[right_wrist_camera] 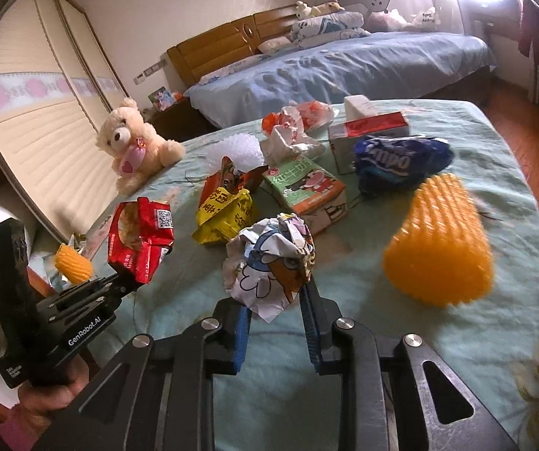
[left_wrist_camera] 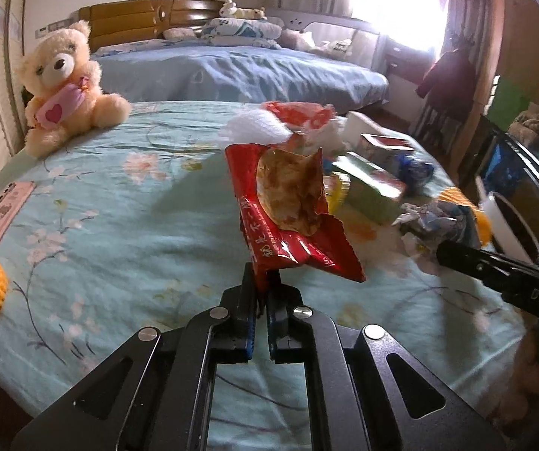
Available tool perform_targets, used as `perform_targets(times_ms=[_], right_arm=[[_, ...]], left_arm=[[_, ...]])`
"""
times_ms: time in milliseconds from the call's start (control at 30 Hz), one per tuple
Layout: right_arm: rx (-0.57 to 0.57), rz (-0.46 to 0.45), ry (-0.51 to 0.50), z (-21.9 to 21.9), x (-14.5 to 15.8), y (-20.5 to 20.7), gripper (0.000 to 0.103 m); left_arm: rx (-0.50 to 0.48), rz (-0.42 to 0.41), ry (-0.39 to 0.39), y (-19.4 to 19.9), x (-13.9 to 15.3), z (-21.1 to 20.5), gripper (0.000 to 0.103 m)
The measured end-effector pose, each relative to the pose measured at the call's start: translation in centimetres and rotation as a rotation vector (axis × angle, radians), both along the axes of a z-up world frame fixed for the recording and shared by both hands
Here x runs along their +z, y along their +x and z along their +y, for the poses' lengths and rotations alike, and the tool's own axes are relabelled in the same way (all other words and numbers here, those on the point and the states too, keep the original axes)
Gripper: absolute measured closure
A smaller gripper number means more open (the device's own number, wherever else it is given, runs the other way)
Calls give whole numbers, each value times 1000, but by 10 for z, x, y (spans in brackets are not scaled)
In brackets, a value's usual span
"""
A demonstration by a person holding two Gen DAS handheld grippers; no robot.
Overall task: Collect trash
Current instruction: 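Carry both held items over the white bin and open both tools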
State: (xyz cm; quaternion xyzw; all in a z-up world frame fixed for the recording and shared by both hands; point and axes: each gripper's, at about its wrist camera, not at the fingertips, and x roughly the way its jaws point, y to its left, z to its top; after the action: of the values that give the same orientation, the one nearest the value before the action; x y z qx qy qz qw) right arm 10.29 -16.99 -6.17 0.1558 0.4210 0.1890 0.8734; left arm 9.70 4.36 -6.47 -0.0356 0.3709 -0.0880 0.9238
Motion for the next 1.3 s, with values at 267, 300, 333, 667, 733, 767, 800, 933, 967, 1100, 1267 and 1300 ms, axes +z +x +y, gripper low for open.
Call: perform_targets(times_ms=[267,300,333,667,733,767,800,933,967,1100,1267,1300], right_arm=[[-44,-24,-9,-19,12,-22,78],[-55,-26,-13,-24,13,-25,78],[-64,-28,-16,-29,13,-27,78],[-181,-30,-33,-86,16,-55,78],[-209,-29,-35,-99,17,-60,78],[-221,-28,-35,-105,18,-61,78],[-234,-28,-37,-111,18,-63,78],[-276,-27,-48,-129,17,-71,78],[-287,-27,-51,-134,17,-73,78],[-331,-23,-67,-153,16,-81,78],[-386,-29,-101,-178,19,-90,78],[-398,-30,-107,-184,19,-90,78]], left_arm=[[-87,-8,-15,-12,9,-34,99],[-99,-8,-21,-13,11,-38,99],[-113,-6,-27,-13,11,-43,99],[-238,-5,-48,-18,19,-93,99],[-267,-9,-46,-20,22,-106,99],[-278,-9,-45,-20,23,-112,99],[-295,-8,-46,-21,23,-119,99],[-343,-3,-43,-23,24,-141,99],[-354,-3,-41,-23,24,-146,99],[-397,-1,-30,-23,26,-169,99],[-457,13,-40,-22,30,-198,99],[-469,12,-37,-22,31,-204,99]])
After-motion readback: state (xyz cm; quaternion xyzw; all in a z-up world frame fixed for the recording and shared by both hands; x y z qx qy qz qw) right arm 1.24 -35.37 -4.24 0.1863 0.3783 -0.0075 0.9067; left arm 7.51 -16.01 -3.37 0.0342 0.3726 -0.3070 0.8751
